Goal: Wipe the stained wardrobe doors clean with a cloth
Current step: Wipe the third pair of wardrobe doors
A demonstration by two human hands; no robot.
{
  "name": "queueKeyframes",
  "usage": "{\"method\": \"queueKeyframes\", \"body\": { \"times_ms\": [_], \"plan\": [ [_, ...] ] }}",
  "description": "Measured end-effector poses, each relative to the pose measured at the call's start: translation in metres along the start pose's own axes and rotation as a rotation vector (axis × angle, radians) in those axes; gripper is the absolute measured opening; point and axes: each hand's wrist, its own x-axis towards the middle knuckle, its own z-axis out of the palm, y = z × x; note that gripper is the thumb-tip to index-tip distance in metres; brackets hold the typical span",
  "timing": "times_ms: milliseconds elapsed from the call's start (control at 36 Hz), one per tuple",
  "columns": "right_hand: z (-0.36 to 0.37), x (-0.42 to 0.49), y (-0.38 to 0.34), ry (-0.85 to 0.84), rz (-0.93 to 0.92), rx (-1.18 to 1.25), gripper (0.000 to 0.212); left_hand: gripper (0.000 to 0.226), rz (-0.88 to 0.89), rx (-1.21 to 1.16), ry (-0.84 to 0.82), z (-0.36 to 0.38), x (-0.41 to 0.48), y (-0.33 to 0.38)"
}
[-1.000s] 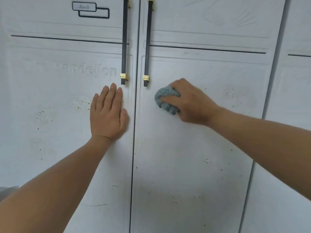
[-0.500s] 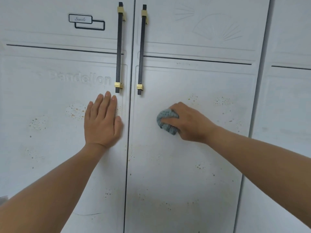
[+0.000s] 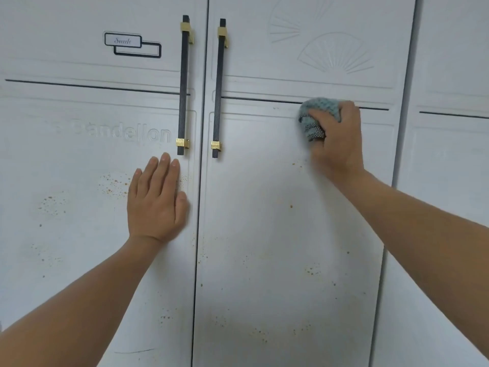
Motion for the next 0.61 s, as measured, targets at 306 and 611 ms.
{"method": "queueKeyframes", "body": {
  "times_ms": [306, 611],
  "plan": [
    [0.008, -0.074, 0.001, -0.504, -0.548, -0.112, 0.046, 0.063, -0.003, -0.006, 0.002, -0.001, -0.001, 0.0],
    [0.014, -0.123, -0.014, -0.592, -0.599, -0.061, 0.041, 0.062, 0.01, 0.0, 0.012, 0.001, -0.002, -0.002]
  ]
}}
